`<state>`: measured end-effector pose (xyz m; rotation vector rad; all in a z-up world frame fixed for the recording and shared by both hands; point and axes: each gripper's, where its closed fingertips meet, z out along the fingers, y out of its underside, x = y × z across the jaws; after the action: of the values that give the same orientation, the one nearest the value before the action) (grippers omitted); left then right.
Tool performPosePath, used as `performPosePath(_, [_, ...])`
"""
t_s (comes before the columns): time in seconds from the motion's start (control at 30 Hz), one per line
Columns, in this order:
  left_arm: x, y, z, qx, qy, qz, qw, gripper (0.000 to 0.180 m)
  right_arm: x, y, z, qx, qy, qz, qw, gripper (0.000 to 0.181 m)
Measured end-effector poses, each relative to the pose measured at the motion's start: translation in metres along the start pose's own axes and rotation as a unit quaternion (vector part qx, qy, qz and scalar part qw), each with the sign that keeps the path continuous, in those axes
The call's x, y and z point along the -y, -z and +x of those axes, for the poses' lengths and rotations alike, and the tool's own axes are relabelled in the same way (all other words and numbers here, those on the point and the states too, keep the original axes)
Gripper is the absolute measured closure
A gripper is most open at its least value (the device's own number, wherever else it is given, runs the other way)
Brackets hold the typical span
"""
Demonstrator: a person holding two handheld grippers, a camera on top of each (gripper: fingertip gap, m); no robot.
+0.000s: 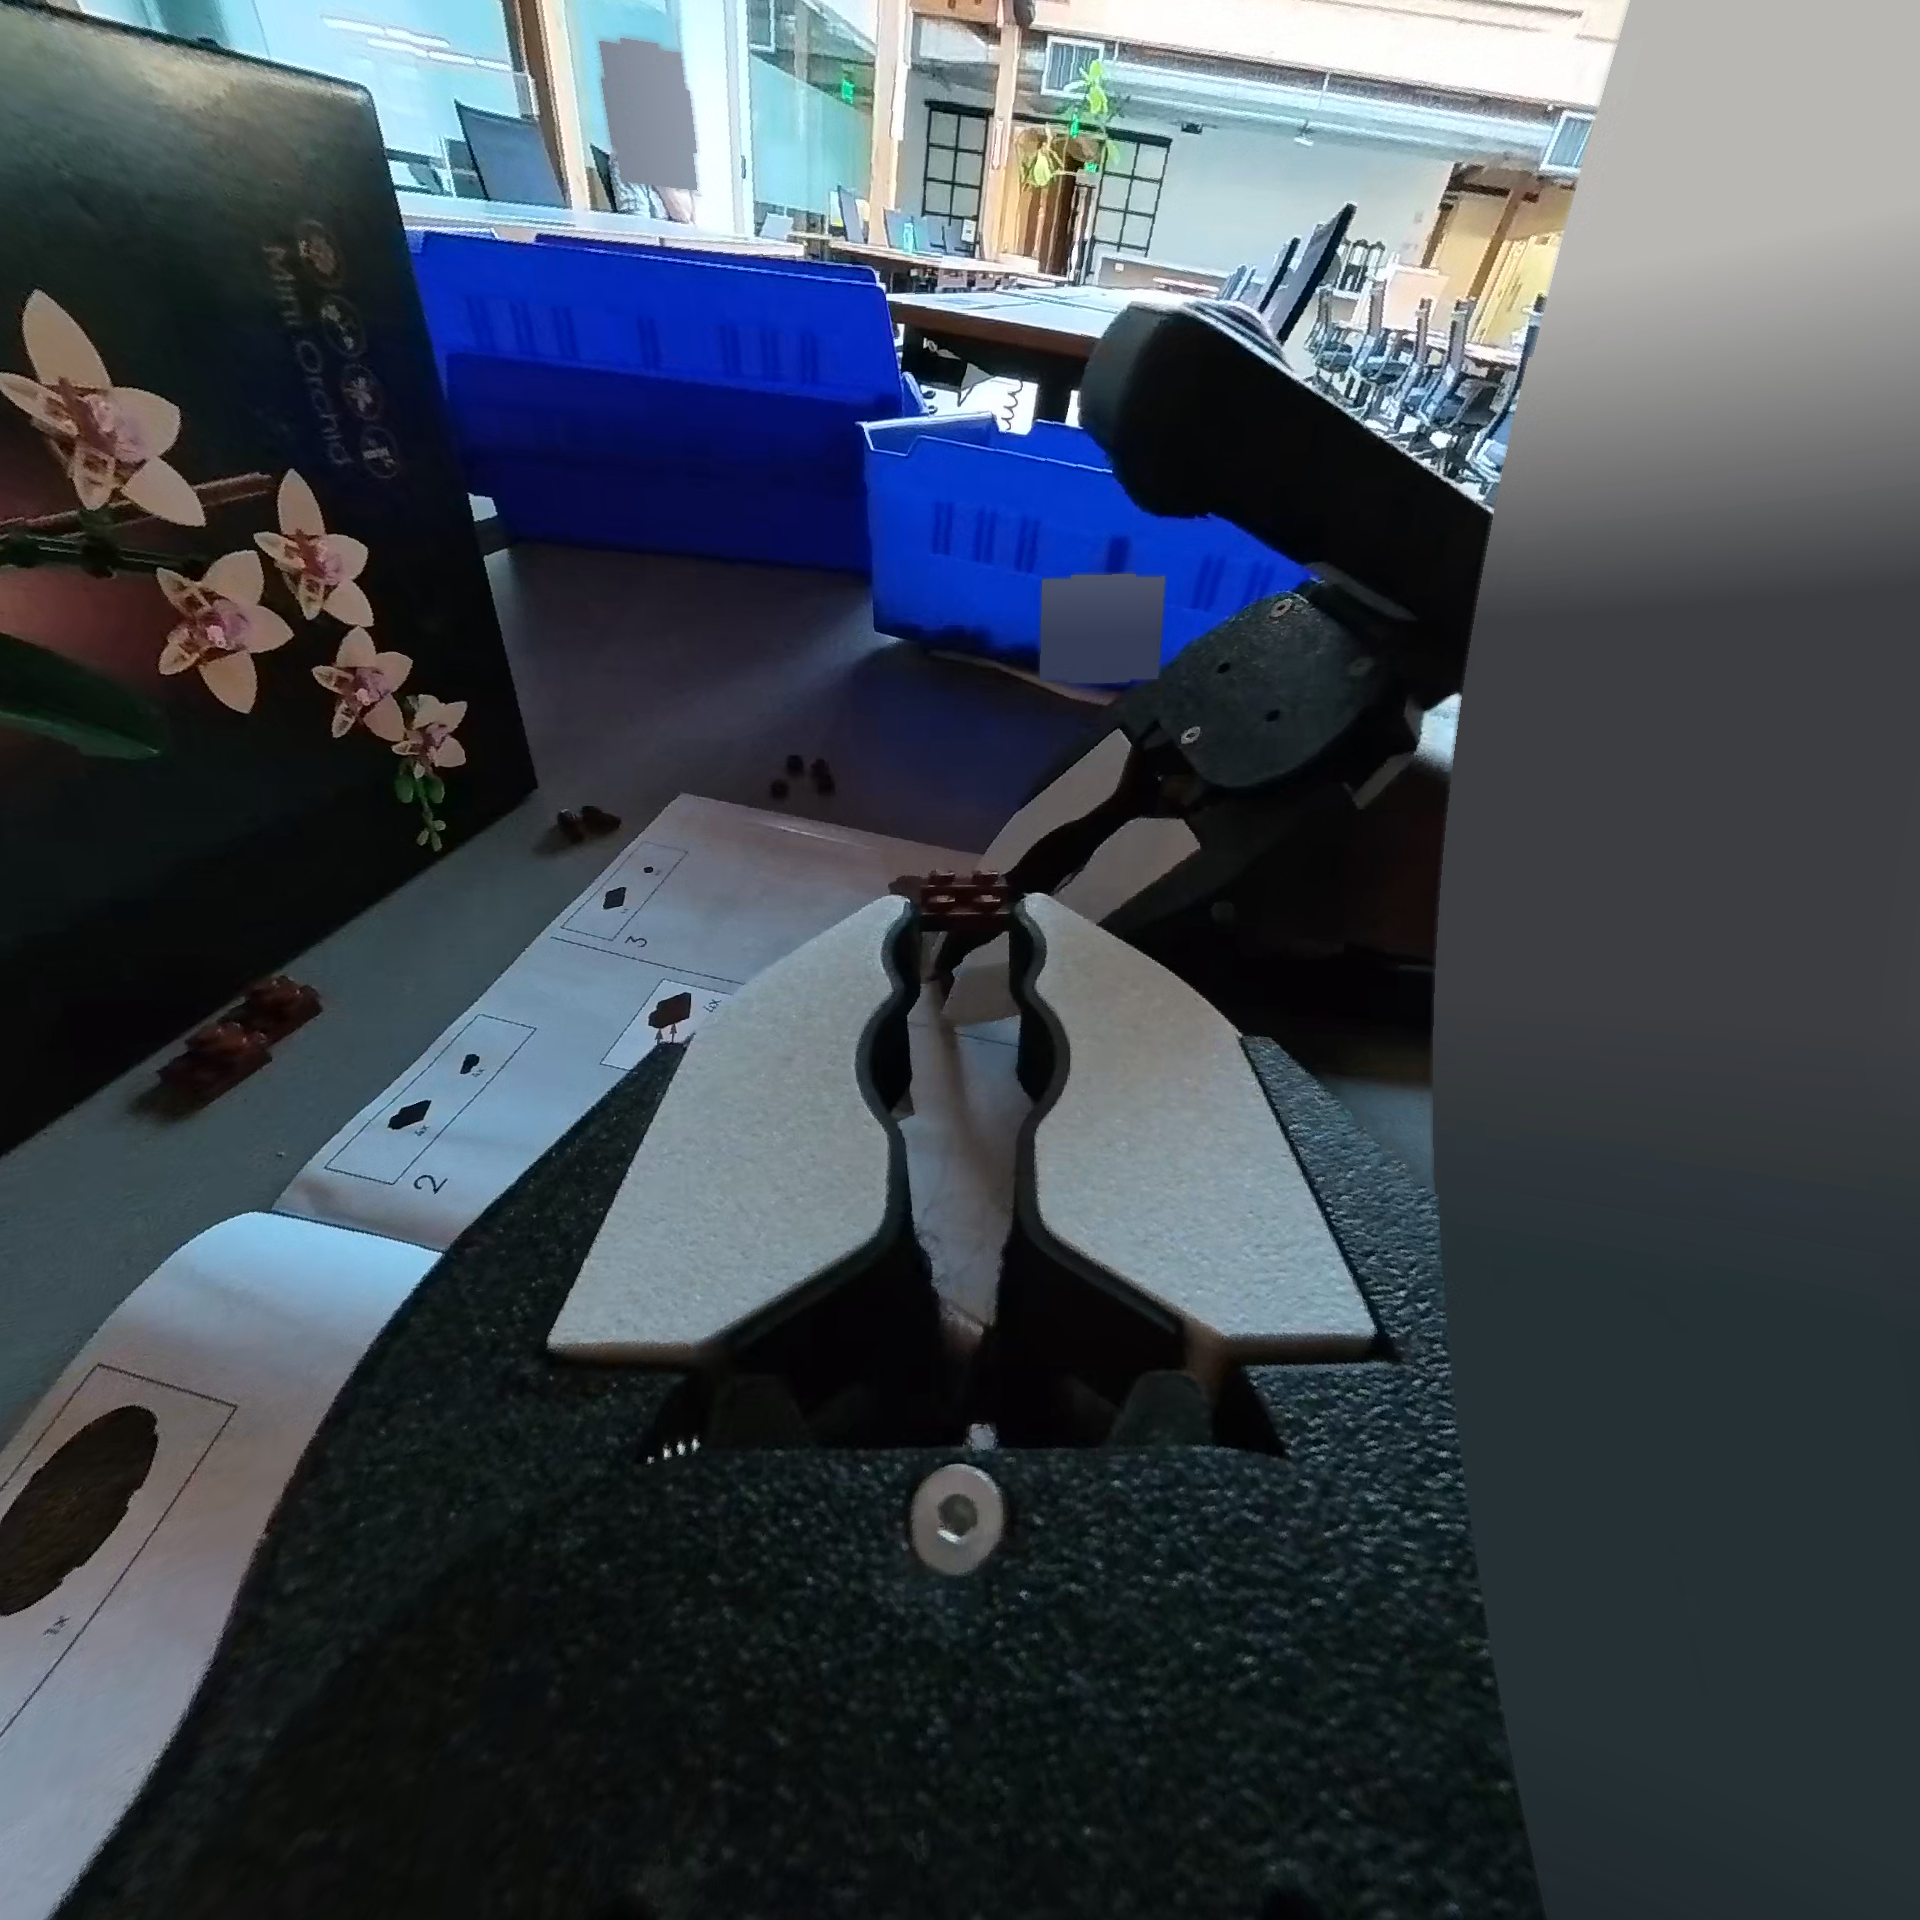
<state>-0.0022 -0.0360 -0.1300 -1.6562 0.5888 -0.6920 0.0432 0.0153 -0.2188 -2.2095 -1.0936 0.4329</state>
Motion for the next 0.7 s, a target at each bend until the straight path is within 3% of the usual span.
performPosePath(0.3, [-0.002,0.0,-0.001,0.001,0.001,-0.004,1.0,0.165,0.0,0.0,-0.001,-0.005,0.035,0.001,0.999,0.167])
performPosePath(0.47, [0.002,0.0,0.001,-0.014,0.012,0.011,1.0,0.165,0.031,0.028,-0.01,0.036,0.192,0.081,0.977,0.167])
performPosePath(0.7, [0.033,0.013,0.01,-0.059,0.018,0.07,0.996,0.166,0.077,0.11,-0.036,0.287,0.284,0.194,0.894,0.168])
